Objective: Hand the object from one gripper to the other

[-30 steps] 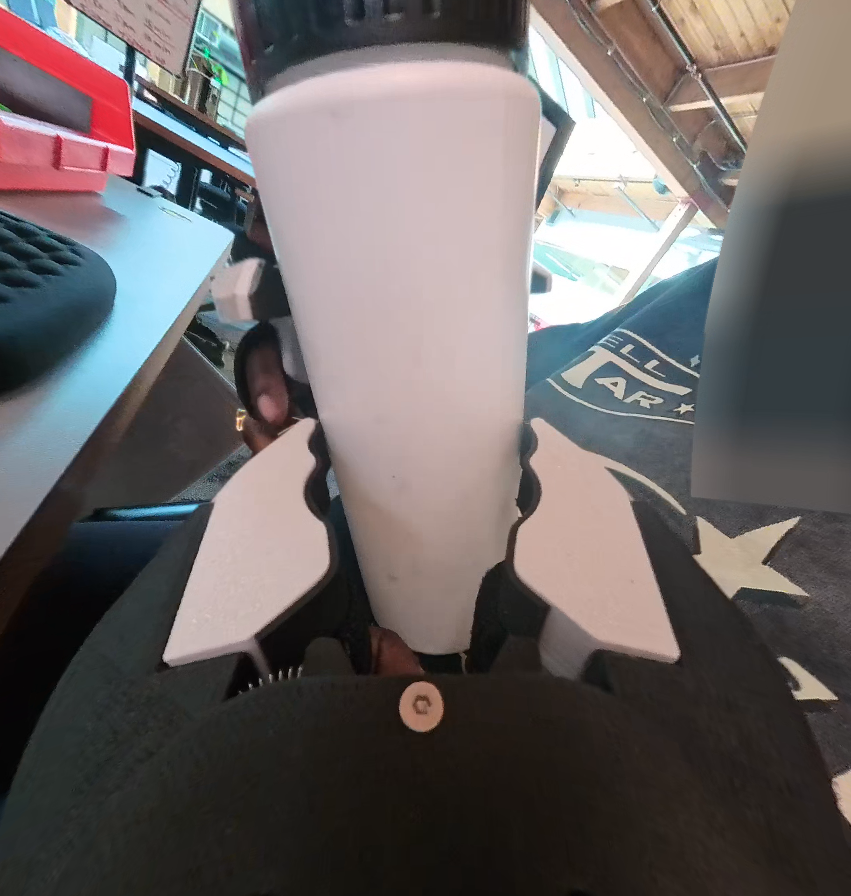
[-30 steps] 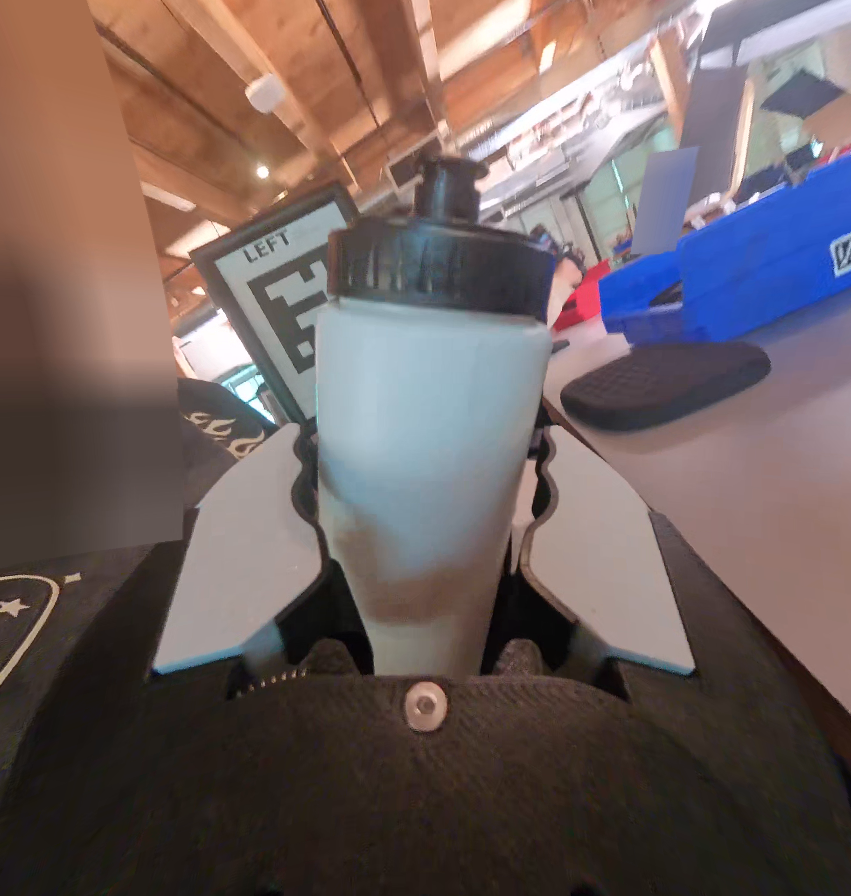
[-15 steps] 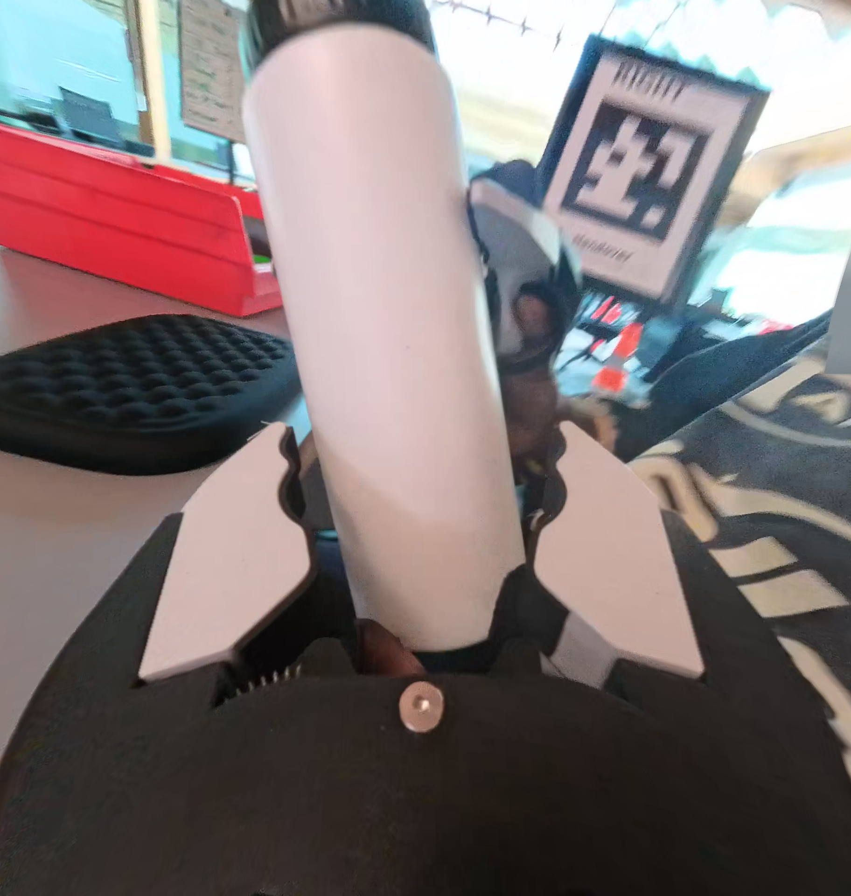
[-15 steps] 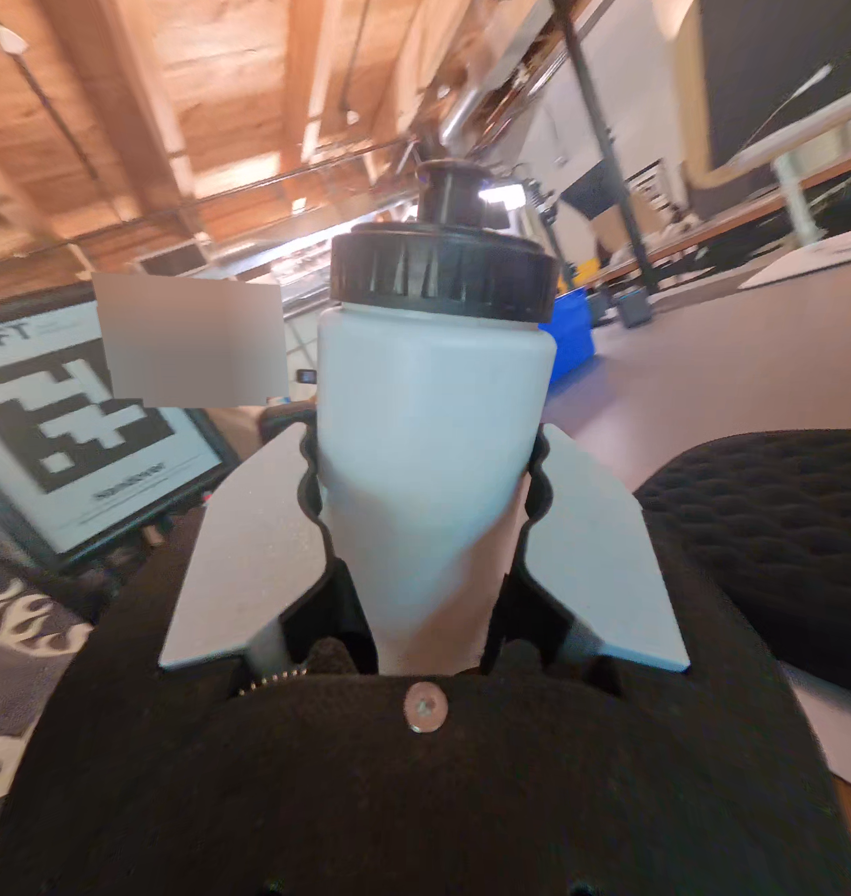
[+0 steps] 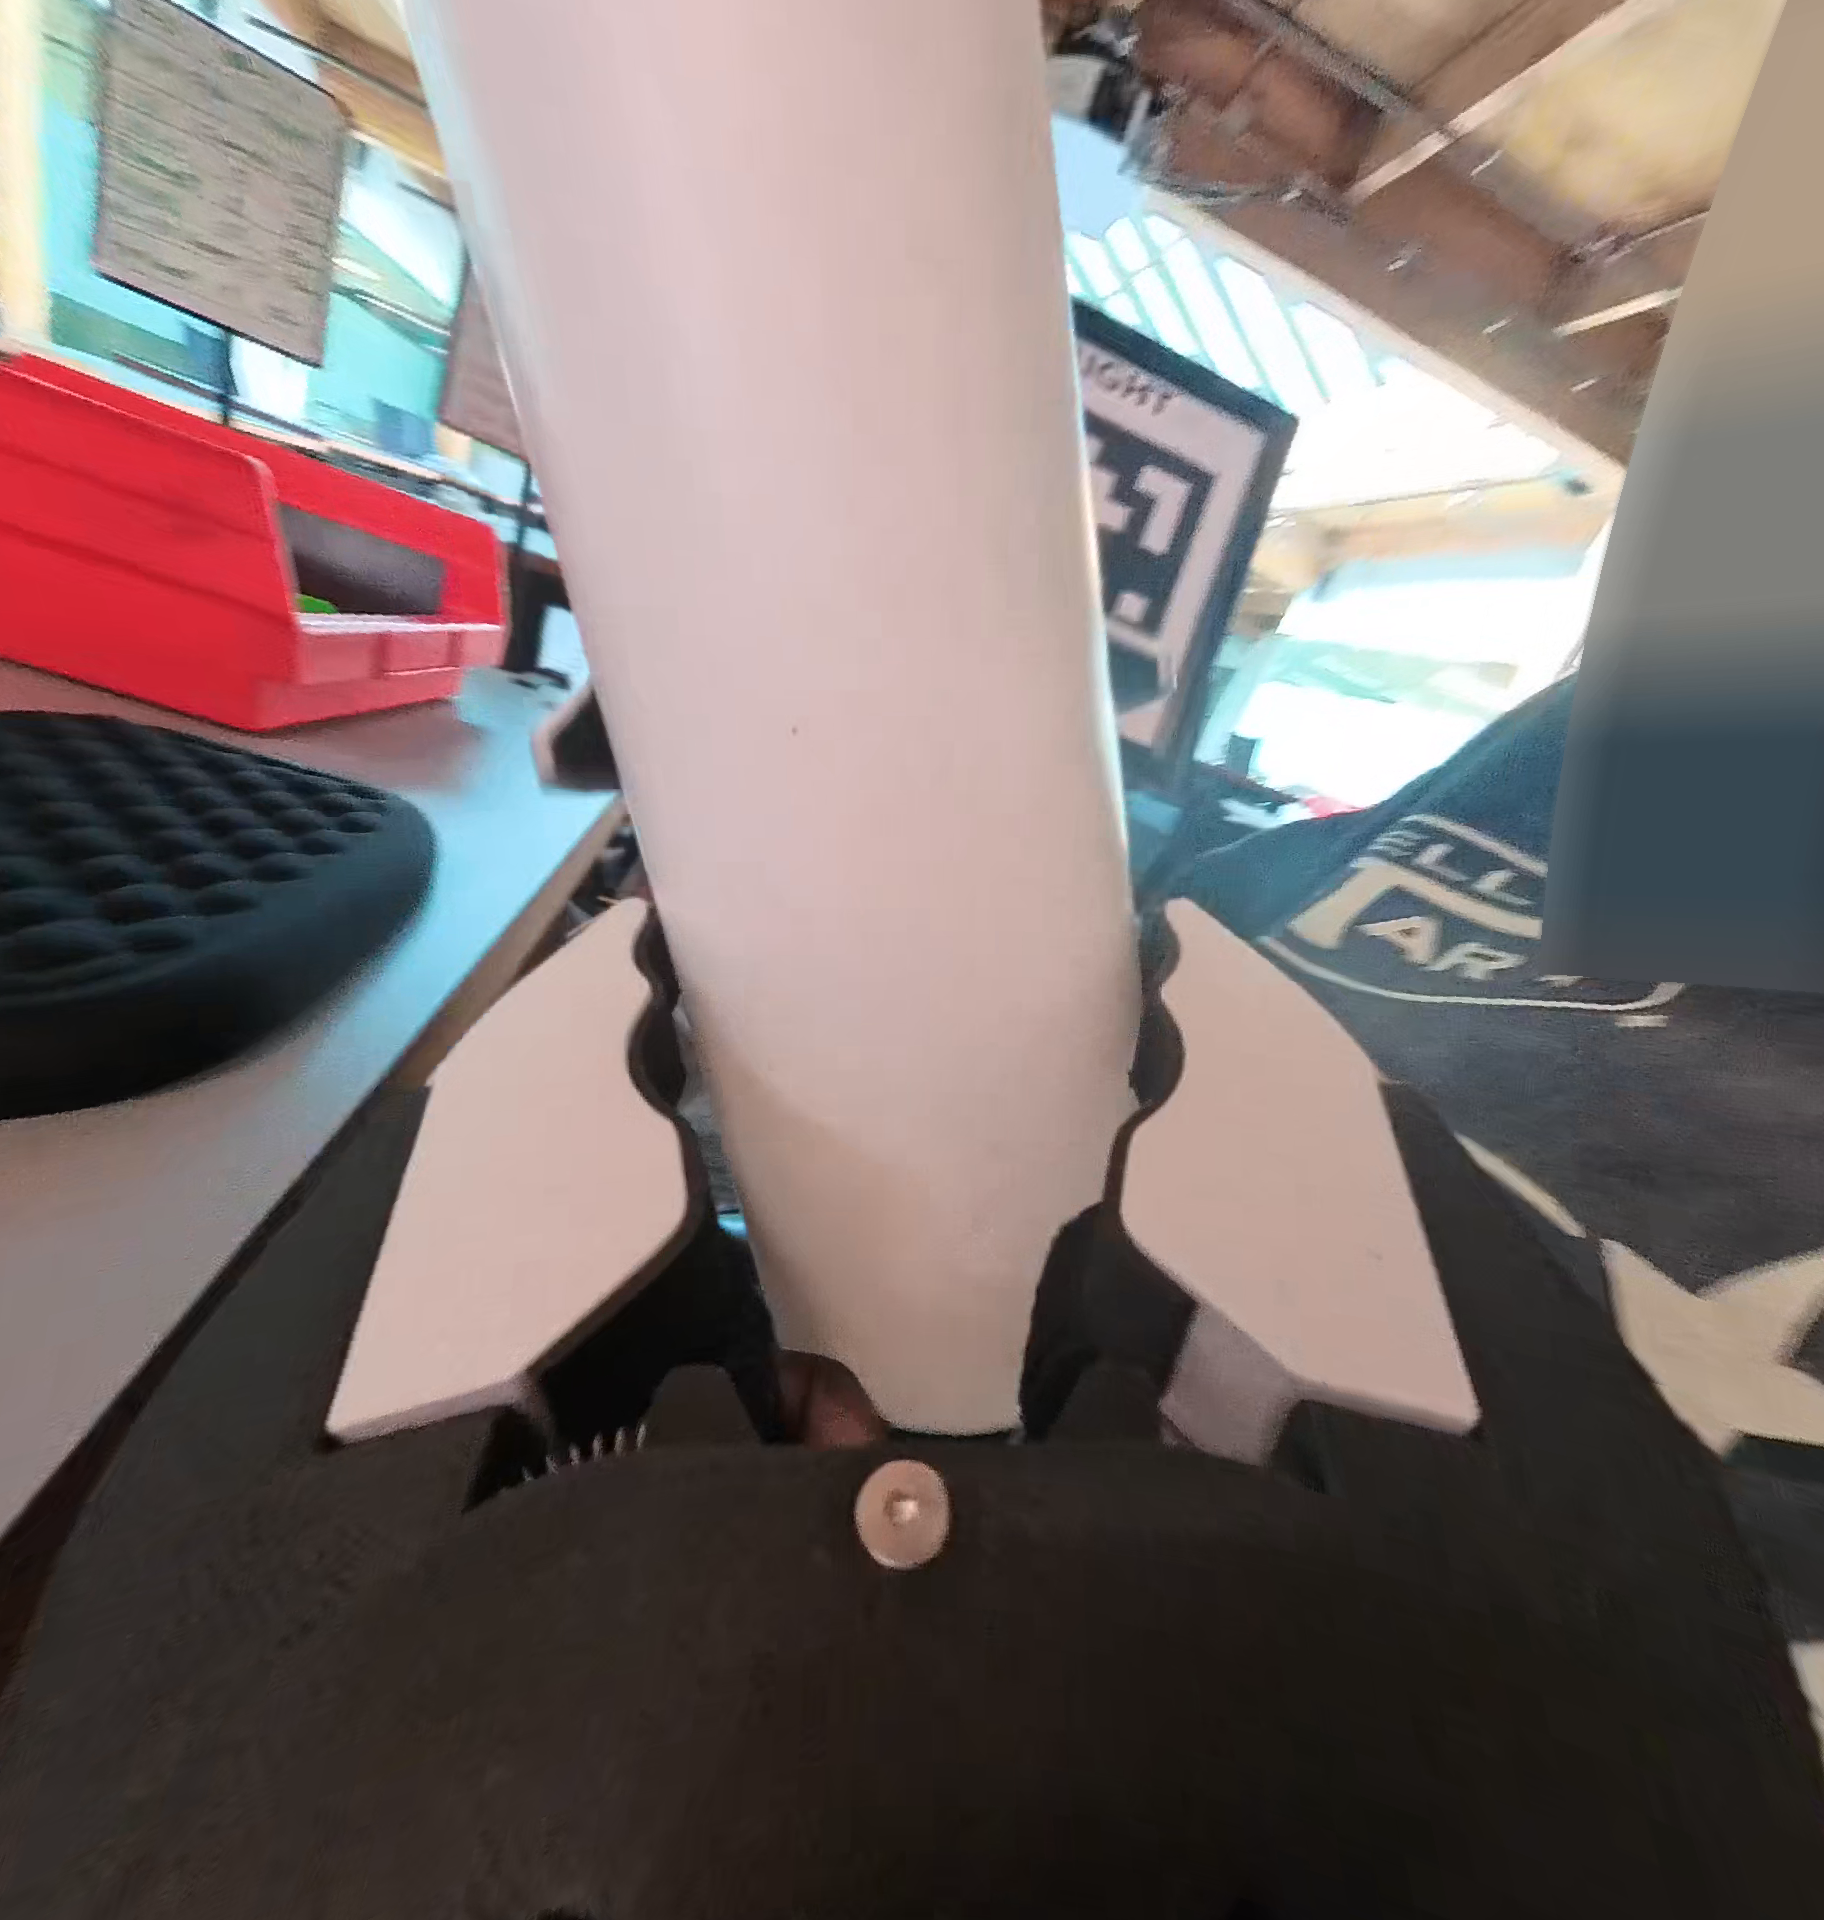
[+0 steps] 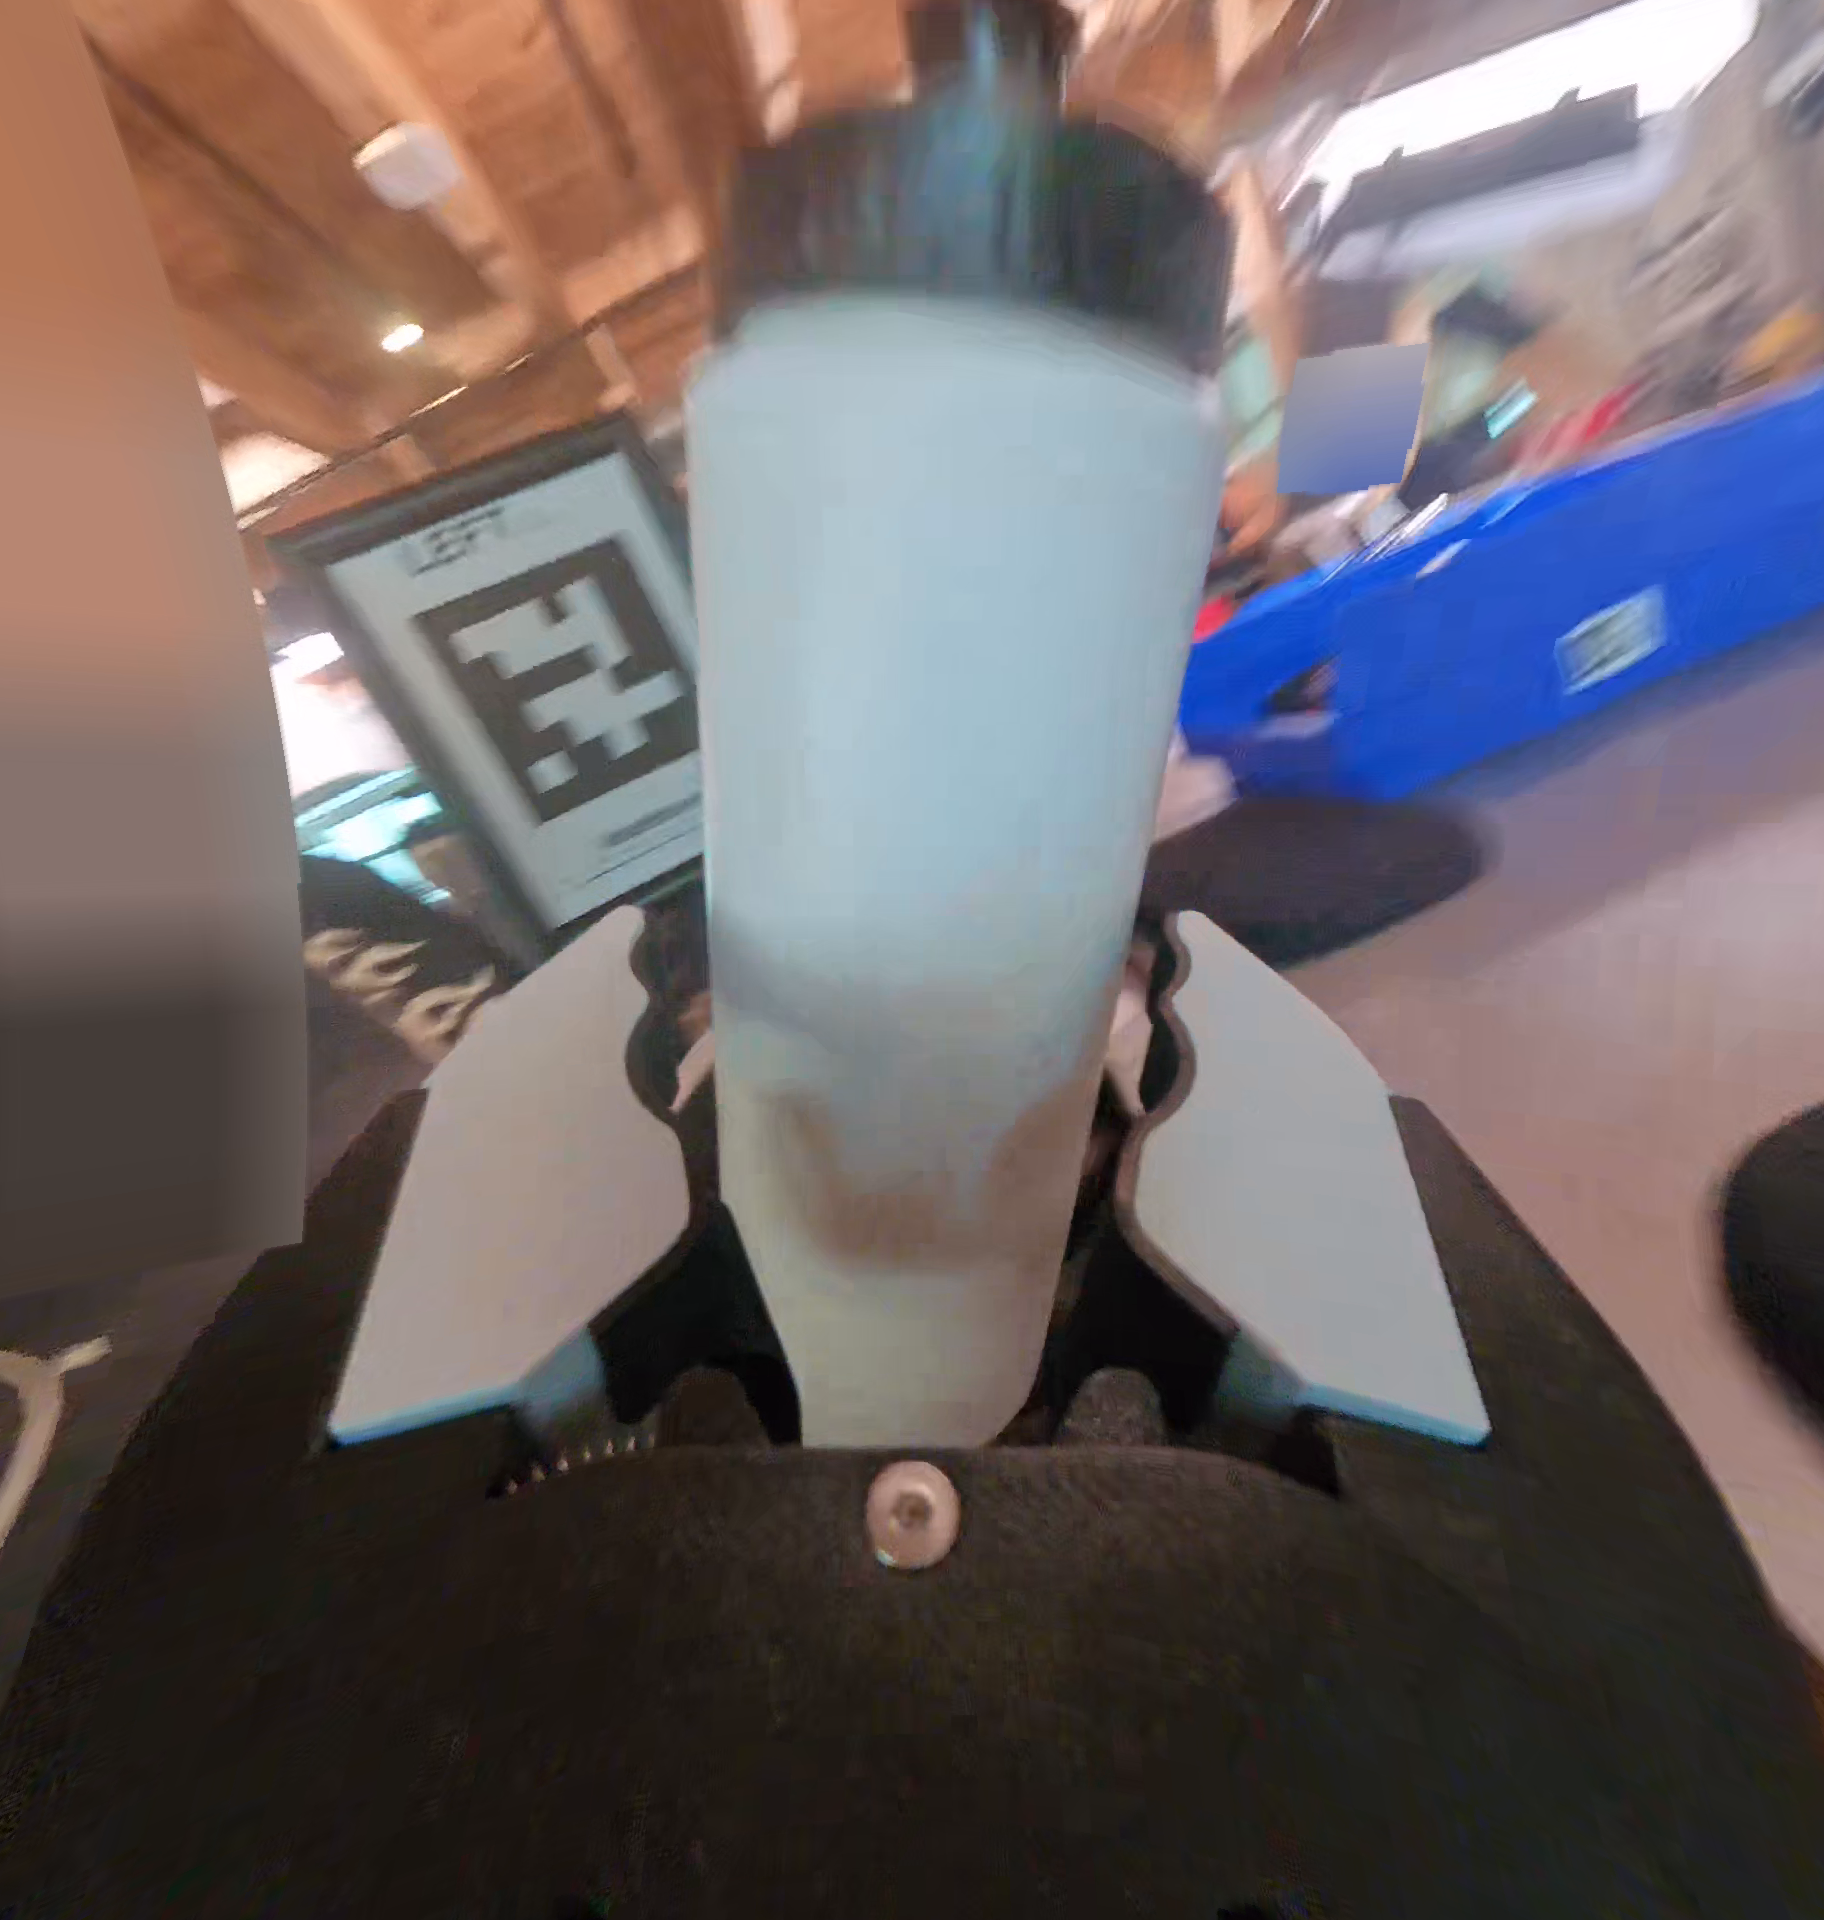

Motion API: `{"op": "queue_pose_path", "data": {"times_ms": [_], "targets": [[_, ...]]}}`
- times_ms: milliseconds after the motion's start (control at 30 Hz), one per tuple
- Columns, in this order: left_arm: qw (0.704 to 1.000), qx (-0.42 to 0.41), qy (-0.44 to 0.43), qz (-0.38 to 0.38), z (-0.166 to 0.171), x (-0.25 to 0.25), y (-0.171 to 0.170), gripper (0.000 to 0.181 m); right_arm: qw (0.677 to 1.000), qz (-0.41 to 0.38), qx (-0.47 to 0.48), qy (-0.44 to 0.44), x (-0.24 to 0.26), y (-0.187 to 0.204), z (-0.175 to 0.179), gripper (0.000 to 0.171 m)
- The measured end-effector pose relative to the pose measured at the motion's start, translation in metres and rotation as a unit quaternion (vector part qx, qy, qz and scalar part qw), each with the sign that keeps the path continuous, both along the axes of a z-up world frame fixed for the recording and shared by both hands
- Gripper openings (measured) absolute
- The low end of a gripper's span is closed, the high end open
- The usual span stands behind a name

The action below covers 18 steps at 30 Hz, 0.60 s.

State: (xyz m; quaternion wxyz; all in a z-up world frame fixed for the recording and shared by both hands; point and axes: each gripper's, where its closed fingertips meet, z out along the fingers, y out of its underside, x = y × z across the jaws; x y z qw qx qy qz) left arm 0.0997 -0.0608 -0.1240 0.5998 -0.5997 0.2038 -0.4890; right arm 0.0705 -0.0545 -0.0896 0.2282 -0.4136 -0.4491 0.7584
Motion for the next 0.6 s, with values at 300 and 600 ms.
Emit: {"op": "queue_pose_path", "data": {"times_ms": [300, 600], "targets": [[0.999, -0.035, 0.008, 0.002, -0.007, -0.003, 0.005, 0.083, 0.999, 0.011, -0.035, -0.012, -0.011, -0.008, -0.012, 0.083], [0.97, 0.022, 0.16, 0.18, -0.024, -0.016, 0.032, 0.091, 0.97, -0.231, 0.068, 0.01, -0.018, 0.031, -0.013, 0.082]]}}
